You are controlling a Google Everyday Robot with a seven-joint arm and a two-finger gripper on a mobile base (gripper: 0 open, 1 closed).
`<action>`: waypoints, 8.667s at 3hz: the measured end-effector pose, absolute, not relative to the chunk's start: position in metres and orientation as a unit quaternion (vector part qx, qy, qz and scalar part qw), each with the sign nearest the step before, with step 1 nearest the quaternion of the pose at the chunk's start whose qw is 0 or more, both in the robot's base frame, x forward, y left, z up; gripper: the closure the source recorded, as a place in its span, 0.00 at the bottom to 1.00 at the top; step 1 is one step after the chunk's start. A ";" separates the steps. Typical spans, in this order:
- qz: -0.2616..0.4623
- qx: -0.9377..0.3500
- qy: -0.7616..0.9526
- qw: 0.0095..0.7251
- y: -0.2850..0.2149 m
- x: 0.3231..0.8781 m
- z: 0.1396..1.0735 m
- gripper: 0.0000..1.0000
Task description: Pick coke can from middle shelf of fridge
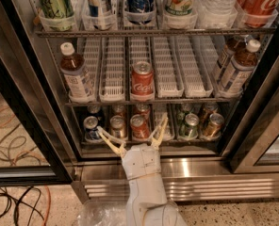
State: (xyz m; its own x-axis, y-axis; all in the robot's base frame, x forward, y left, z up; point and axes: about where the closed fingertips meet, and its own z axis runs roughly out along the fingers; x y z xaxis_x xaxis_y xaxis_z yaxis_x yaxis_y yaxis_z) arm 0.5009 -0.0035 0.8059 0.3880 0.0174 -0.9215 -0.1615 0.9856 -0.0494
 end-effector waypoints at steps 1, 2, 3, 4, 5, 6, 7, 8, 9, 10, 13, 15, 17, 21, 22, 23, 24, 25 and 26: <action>0.062 -0.052 0.539 0.838 0.000 0.506 0.815 0.00; 0.048 -0.069 0.530 0.844 0.004 0.509 0.818 0.00; 0.048 -0.070 0.530 0.844 0.004 0.509 0.818 0.18; 0.048 -0.070 0.530 0.844 0.004 0.509 0.818 0.38; 0.048 -0.070 0.530 0.844 0.004 0.509 0.818 0.35; 0.046 -0.069 0.531 0.844 0.003 0.511 0.817 0.33; 0.041 -0.065 0.532 0.843 0.001 0.518 0.816 0.33; 0.027 -0.057 0.520 0.852 -0.011 0.545 0.834 0.31; 0.028 -0.055 0.523 0.850 -0.012 0.555 0.836 0.30; 0.026 -0.057 0.529 0.847 -0.011 0.567 0.831 0.31; -0.009 -0.046 0.518 0.854 -0.029 0.631 0.849 0.30; -0.012 -0.045 0.523 0.851 -0.027 0.640 0.846 0.47; -0.012 -0.045 0.523 0.851 -0.027 0.640 0.846 0.94; 0.011 -0.051 0.495 0.867 -0.027 0.621 0.898 1.00; 0.012 -0.076 0.489 0.869 -0.024 0.609 0.913 1.00; 0.012 -0.076 0.489 0.869 -0.024 0.609 0.913 1.00; 0.006 -0.084 0.493 0.866 -0.026 0.607 0.906 1.00; -0.005 -0.089 0.509 0.856 -0.036 0.585 0.884 1.00; -0.019 -0.114 0.523 0.844 -0.042 0.546 0.863 1.00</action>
Offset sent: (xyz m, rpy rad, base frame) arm 0.0107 0.0137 0.0166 -0.0740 -0.0847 -0.0107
